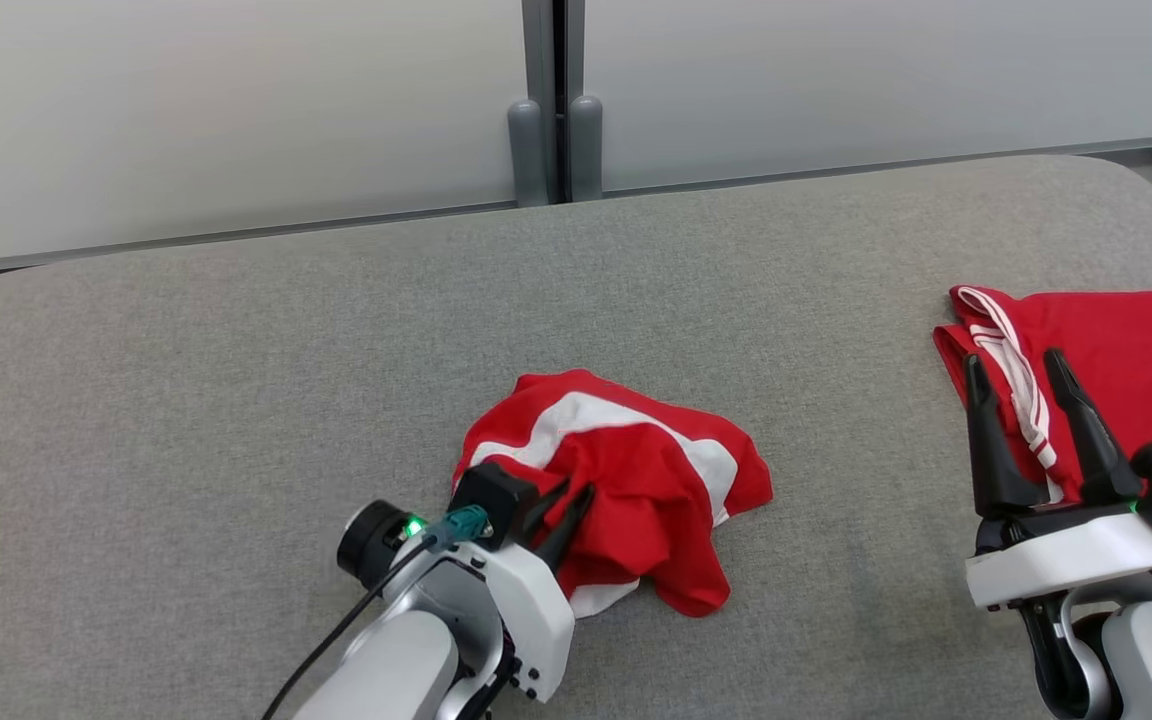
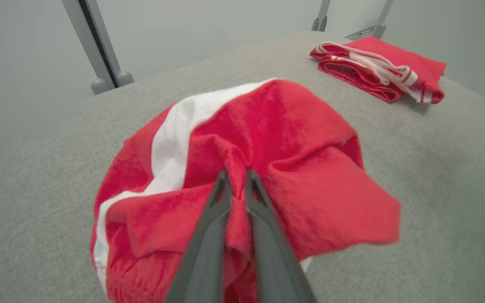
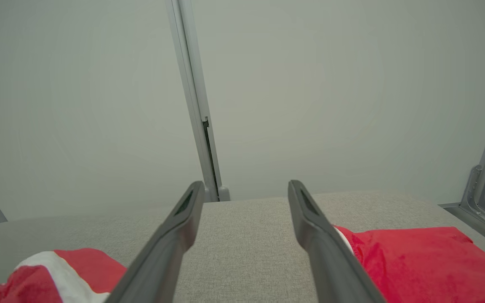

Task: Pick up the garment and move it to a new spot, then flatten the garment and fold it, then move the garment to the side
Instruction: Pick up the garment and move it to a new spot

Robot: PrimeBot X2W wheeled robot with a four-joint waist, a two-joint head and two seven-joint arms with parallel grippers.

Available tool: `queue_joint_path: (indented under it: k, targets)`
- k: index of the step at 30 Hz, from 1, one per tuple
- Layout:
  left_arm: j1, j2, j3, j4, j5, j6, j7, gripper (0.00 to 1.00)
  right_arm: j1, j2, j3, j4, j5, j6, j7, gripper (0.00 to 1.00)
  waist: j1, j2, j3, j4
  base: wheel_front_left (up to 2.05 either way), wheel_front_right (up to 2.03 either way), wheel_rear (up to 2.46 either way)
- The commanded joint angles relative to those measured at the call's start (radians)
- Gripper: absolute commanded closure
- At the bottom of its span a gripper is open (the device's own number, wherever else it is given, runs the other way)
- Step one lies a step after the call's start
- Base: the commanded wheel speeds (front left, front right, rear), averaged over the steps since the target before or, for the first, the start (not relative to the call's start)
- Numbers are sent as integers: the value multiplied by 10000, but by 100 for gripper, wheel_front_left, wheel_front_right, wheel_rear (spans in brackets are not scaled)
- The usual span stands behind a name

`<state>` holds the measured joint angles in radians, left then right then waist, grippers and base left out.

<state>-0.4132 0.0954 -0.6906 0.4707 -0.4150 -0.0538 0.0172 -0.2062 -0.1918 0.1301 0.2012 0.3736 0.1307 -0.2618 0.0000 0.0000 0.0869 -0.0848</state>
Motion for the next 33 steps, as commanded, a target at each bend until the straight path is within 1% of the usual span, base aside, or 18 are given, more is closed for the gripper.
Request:
queue_joint_path:
  k: [1,2,3,4,5,10,13,15,17,20,21,28,33]
  targets:
    - [-162,-96,-114,553,-41,-117,-256,96,-101,-50,17,30,28,3,-42,0,0,0,25,-28,0,0,0]
    - [-218,-161,-165,827,-93,-161,-395,87,-114,-65,39,40,37,3,-42,0,0,0,30,-31,0,0,0]
    - [-304,-215,-212,1085,-136,-216,-520,64,-117,-79,58,53,43,3,-42,0,0,0,29,-29,0,0,0]
    - [-374,-256,-282,1312,-161,-243,-619,33,-104,-96,67,61,55,3,-42,0,0,0,24,-23,0,0,0]
    - [-432,-293,-320,1480,-184,-256,-753,0,-81,-109,67,77,63,3,-42,0,0,0,16,-10,0,0,0]
    - [-757,-383,-452,1908,-397,-331,-1271,0,35,-99,79,153,47,3,-42,0,0,0,-133,123,0,0,0]
    - [-887,-394,-520,1897,-353,-251,-1451,0,90,-76,93,179,56,3,-42,0,0,0,-287,219,0,0,0]
    - [-892,-284,-499,1757,-290,-168,-1580,0,137,-76,73,192,62,3,-42,0,0,0,-382,288,0,0,0]
    - [-826,-73,-373,1549,-309,-67,-1697,0,191,-73,53,194,62,3,-42,0,0,0,-471,359,0,0,0]
    - [-615,262,-89,1051,-439,230,-1815,0,297,-68,30,184,69,3,-42,0,0,0,-579,465,0,0,0]
    - [-615,262,-89,1051,-439,230,-1815,0,297,-68,30,184,69,3,-42,0,0,0,-579,465,0,0,0]
    - [246,1331,879,-328,-877,1045,-1960,0,455,-40,75,150,60,3,-42,0,0,0,-753,639,0,0,0]
    - [1110,2015,1541,-1229,-1118,1575,-2293,0,552,-56,115,173,114,3,-42,0,0,0,-873,701,0,0,0]
